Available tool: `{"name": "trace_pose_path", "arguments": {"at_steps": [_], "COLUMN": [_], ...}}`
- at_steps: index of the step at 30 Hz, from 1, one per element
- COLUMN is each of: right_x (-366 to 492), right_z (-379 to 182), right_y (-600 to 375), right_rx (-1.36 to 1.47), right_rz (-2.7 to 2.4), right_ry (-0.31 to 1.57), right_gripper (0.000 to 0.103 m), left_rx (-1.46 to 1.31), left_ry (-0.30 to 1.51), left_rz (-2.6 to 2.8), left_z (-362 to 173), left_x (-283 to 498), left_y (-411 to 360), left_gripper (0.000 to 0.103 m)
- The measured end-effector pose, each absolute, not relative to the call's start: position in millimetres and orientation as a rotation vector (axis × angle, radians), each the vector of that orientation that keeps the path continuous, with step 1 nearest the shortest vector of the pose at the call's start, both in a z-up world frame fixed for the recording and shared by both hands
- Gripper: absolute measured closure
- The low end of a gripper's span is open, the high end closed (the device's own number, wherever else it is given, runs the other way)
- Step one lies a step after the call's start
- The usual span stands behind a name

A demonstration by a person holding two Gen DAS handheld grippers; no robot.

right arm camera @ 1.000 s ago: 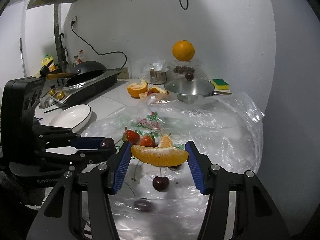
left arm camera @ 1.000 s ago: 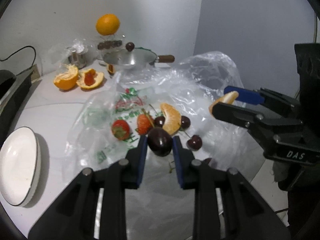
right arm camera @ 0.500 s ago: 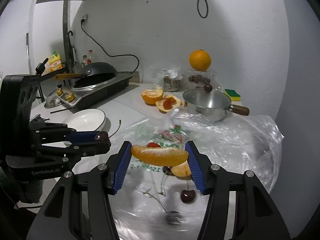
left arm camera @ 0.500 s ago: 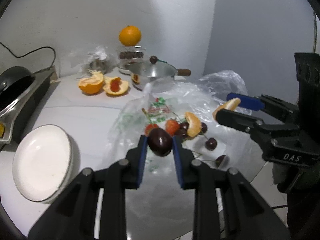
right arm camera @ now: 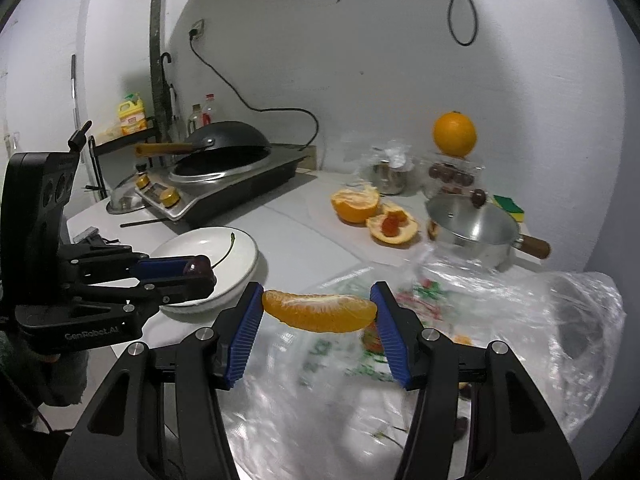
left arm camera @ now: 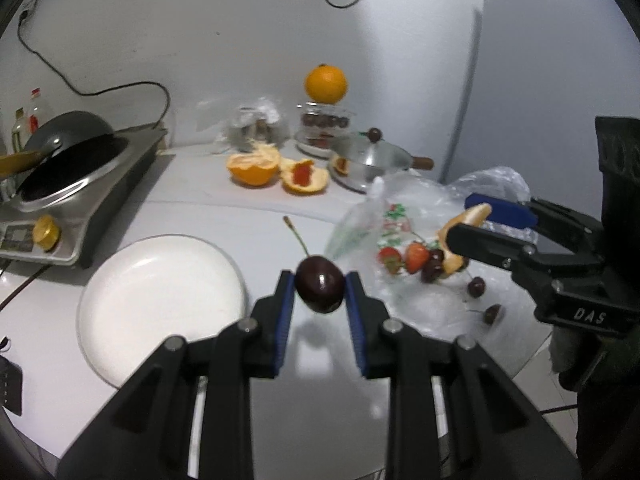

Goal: Organize fruits
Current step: 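Carry the cherry with the left gripper and segment with the right to the plate, then open the left gripper to drop the cherry while the right releases the segment onto the plate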

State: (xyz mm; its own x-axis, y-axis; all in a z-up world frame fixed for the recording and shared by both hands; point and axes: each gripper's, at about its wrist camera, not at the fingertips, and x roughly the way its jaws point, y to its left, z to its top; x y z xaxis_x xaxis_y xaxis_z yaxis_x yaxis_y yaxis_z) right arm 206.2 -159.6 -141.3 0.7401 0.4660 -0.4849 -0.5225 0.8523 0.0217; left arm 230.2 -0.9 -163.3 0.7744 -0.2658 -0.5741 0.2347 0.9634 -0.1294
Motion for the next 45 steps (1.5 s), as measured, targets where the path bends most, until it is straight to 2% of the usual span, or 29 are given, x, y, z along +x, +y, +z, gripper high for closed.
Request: {"name": "trace_pose_path", "arguments": {"at_steps": [23,45], "right_x": [231.7,251.3], "right_z": [-164.1,-214.0], "right_y": [-25.4,32.0], "right_rx": [-0.203,-0.223], "right_rz": [0.673,0.714], "right_ry": [0.575,0.71], "right_gripper": [0.045,0.045], "left_rx": [-0.153,-0.223], "left_ry": [0.652,0.732], "left_rz": [-0.161,-0.145], "left_z": [-201.1,-239.6], "left_x": [230.8,236.9], "left_y": [122.5,162.3], "left_gripper": [0.077,0.076]}}
